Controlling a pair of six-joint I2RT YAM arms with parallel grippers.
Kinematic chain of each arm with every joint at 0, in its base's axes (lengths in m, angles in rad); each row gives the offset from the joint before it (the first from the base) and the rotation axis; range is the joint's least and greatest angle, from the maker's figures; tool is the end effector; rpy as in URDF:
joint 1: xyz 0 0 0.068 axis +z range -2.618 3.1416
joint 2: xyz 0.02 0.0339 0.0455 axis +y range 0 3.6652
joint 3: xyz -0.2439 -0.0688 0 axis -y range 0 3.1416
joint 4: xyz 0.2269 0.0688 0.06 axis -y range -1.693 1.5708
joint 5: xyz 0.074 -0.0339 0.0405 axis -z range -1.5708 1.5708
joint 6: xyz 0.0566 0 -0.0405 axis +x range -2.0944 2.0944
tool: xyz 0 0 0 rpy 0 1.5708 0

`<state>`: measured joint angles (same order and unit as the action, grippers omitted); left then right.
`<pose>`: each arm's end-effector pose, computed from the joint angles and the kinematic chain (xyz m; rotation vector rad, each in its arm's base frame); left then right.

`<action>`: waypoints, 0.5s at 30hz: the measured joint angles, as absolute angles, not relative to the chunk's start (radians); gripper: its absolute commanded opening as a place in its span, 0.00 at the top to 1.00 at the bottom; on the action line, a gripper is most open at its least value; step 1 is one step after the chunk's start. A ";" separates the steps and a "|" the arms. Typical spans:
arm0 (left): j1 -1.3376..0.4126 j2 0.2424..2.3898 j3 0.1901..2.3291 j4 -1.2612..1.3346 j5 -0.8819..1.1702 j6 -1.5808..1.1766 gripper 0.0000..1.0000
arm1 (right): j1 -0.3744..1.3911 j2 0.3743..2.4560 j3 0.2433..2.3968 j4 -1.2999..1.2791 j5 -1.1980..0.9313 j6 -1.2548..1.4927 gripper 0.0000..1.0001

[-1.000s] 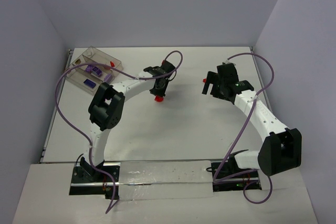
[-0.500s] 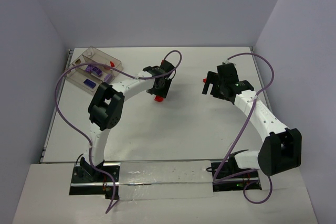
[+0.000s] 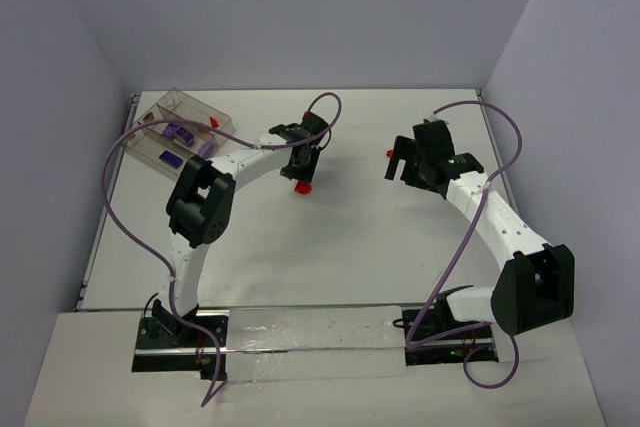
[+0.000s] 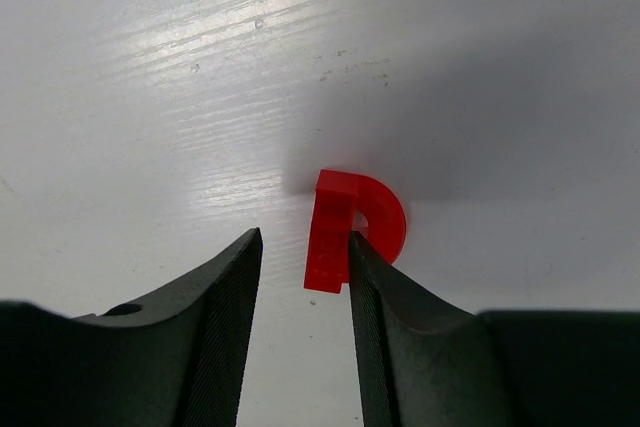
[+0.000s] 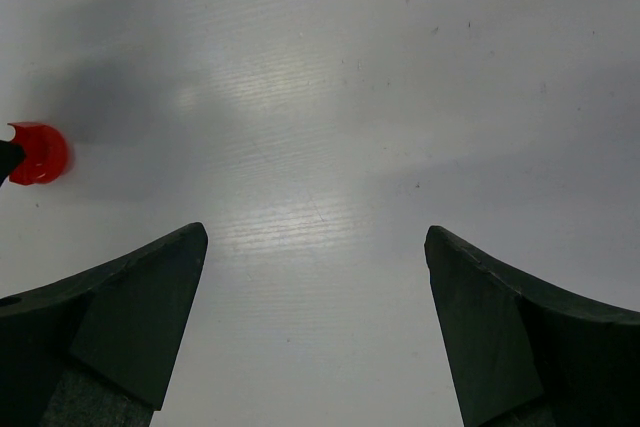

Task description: Sort the legos into containers by color

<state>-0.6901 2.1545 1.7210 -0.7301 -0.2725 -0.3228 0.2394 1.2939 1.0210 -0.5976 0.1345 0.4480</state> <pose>0.3463 -0.2661 0.1582 0.4111 2.6250 0.0524 0.2659 0.0571 0.2453 0.3131 2.4157 0.1453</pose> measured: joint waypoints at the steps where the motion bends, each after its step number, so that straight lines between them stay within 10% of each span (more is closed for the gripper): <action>1: -0.690 2.155 1.721 -0.728 -0.271 -0.324 0.54 | 0.239 1.294 1.021 -0.598 0.134 0.448 0.03; 15: -0.690 2.159 1.713 -0.718 -0.241 -0.329 0.59 | 0.239 1.299 1.023 -0.599 0.134 0.448 0.03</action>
